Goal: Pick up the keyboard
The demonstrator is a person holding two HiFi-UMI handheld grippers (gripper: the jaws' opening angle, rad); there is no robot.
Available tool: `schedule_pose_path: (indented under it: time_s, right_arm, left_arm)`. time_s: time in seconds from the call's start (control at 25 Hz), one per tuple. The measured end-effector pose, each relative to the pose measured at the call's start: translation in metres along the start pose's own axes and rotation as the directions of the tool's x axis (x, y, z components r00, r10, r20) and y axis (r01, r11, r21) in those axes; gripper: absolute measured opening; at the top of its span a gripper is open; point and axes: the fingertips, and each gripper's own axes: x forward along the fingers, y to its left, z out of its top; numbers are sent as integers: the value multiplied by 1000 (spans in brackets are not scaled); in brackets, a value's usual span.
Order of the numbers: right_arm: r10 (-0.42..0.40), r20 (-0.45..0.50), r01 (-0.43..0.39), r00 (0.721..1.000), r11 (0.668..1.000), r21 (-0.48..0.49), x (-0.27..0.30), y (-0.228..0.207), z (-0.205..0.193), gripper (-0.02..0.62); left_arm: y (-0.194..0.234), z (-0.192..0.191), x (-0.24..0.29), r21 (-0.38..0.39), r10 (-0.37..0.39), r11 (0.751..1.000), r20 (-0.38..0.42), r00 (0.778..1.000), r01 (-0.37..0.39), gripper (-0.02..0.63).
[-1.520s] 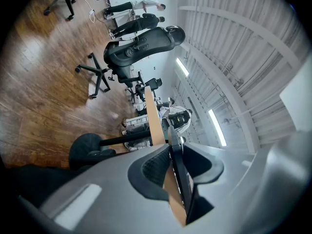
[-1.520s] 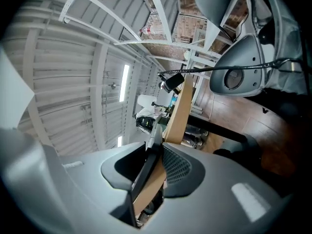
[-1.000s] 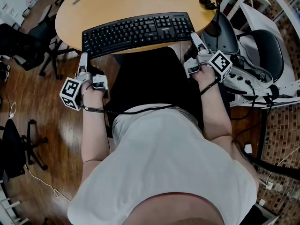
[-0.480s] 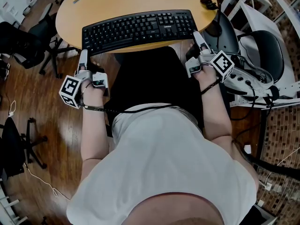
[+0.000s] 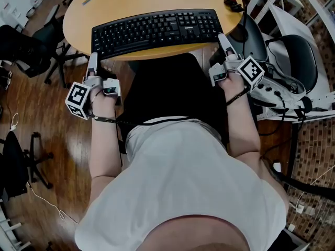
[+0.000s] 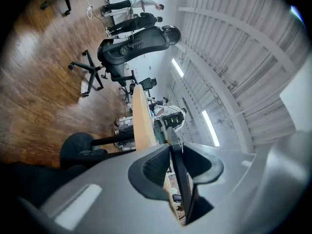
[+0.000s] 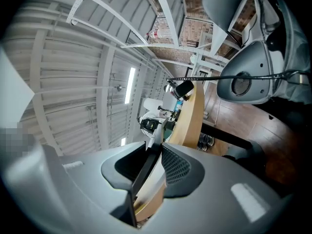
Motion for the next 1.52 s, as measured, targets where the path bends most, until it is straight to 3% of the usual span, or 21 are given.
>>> schedule_pose_path:
  time_s: [0.84, 1.04, 1.52]
  right_arm:
    - [45, 12, -45, 999, 998, -48, 15, 31, 25, 109]
    - [58, 20, -57, 998, 997, -48, 20, 53, 40, 109]
    - [119, 43, -114, 992, 989, -91, 22, 67, 47, 110]
  left_arm:
    - [-42, 6, 17, 16, -48, 999, 11, 999, 47, 311]
    - [-75, 10, 22, 38, -60, 997, 10, 998, 60, 311]
    - [-85, 11, 23, 50, -127, 991, 26, 992, 126, 314]
